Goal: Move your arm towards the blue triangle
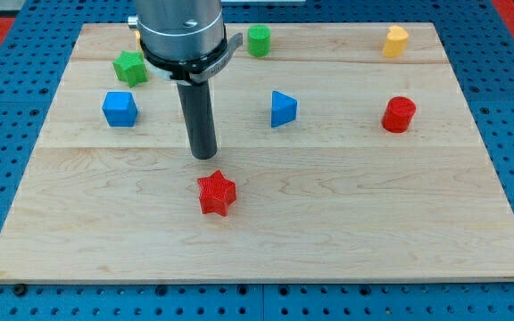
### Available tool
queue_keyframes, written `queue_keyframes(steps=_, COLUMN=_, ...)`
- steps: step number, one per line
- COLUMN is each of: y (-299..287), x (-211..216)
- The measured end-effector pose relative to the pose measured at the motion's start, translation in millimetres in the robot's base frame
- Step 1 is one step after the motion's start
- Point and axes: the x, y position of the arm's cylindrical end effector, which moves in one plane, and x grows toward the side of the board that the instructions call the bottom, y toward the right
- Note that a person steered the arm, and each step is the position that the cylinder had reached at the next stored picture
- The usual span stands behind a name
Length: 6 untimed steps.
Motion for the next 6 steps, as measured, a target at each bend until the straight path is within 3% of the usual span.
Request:
queue_keyframes(steps=2, y=-24, x=-19)
queue_keyframes(steps=4, y=-20, x=-68)
queue_keyframes(steps=6, y=61, x=-108)
